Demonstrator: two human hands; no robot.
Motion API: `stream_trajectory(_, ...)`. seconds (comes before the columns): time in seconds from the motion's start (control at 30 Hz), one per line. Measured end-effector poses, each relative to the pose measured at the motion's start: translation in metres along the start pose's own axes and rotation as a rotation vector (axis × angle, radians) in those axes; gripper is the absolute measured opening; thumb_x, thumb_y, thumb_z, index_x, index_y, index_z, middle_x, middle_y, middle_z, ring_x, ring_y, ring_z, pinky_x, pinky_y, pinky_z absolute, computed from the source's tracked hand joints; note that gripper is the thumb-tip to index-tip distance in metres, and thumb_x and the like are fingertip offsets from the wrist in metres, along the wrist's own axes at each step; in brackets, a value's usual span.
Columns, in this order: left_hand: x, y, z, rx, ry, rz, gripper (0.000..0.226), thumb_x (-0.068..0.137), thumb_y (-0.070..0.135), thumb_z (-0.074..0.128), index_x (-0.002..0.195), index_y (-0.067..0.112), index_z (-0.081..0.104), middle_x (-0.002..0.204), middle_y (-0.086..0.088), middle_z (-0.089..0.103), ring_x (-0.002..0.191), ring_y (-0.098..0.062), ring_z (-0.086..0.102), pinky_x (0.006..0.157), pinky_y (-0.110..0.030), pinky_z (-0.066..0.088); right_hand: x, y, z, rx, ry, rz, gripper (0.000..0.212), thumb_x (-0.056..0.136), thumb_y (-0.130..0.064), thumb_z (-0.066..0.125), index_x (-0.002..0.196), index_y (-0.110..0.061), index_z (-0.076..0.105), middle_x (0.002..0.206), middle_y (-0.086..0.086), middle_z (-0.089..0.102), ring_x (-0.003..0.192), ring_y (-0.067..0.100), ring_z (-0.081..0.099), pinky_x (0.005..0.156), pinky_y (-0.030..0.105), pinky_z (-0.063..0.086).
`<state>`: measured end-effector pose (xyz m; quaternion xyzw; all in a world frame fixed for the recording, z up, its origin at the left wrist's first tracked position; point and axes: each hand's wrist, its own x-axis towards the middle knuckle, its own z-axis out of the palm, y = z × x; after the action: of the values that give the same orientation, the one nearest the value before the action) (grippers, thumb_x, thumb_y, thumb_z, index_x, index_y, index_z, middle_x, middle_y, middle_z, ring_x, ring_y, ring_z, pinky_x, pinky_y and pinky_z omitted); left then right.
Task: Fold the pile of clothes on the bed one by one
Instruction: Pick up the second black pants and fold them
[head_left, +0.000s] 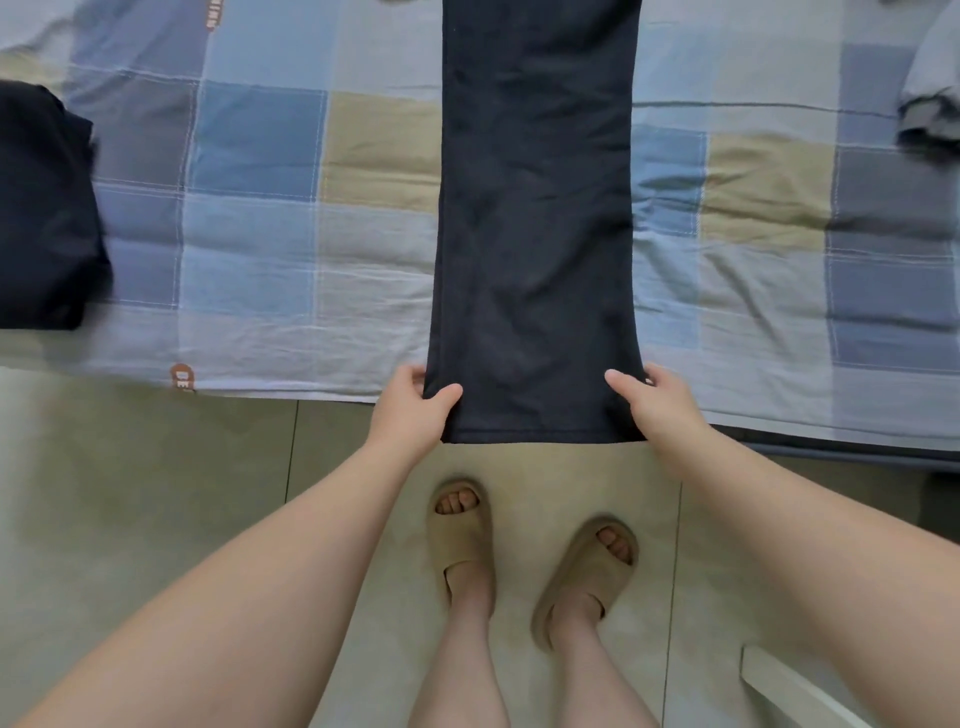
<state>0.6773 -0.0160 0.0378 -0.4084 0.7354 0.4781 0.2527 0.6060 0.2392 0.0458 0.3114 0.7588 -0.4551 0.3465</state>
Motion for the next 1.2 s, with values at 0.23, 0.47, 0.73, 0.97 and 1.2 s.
stream_trajectory(0.23,-0.047,0.016,-0.006,-0.224,-0.128,-0.102,0.015,0.099,0.032,0.057,0.095,0.021,0.066,0.095,0.002,0.070,0.084,-0.017,0.064,0.076,-0.034,0.052,-0.043,-0.013,-0.018,0.138,-0.037,0.087,0.005,0.098,-0.019,0.063,0.102,-0.015,0.064,0.099,0.002,0.071,0.090,0.020,0.068,0.075,0.033,0.057)
stream_trajectory(0.47,-0.130,0.037,-0.054,-0.385,-0.225,-0.318,0.019,0.099,0.034,0.061,0.111,0.020,0.064,0.110,0.001,0.072,0.094,-0.015,0.067,0.067,-0.028,0.053,-0.139,-0.033,-0.052,0.233,-0.025,0.139,0.006,0.097,-0.011,0.064,0.103,-0.011,0.066,0.098,0.003,0.071,0.087,0.019,0.067,0.072,0.032,0.056)
stream_trajectory(0.73,-0.248,0.050,-0.102,-0.445,-0.211,-0.357,0.027,0.097,0.034,0.064,0.116,0.014,0.062,0.102,-0.002,0.070,0.085,-0.018,0.067,0.074,-0.031,0.053,-0.266,-0.050,-0.084,0.331,-0.017,0.135,0.004,0.094,-0.010,0.068,0.098,-0.008,0.067,0.101,0.008,0.072,0.092,0.023,0.068,0.073,0.033,0.057)
stream_trajectory(0.97,-0.353,0.027,-0.094,-0.450,-0.147,-0.386,0.036,0.093,0.037,0.065,0.123,0.018,0.062,0.113,-0.004,0.068,0.090,-0.021,0.065,0.071,-0.032,0.051,-0.352,-0.007,-0.119,0.382,-0.042,0.133,0.006,0.093,-0.011,0.069,0.096,-0.010,0.064,0.100,0.008,0.070,0.087,0.022,0.067,0.064,0.029,0.054)
stream_trajectory(1.2,-0.448,-0.040,-0.052,-0.375,-0.122,-0.469,0.030,0.095,0.035,0.063,0.118,0.017,0.062,0.100,-0.001,0.069,0.084,-0.019,0.066,0.079,-0.034,0.051,-0.411,0.104,-0.148,0.380,-0.082,0.286,0.010,0.093,-0.011,0.069,0.098,-0.006,0.062,0.095,0.011,0.068,0.081,0.025,0.065,0.066,0.033,0.056)
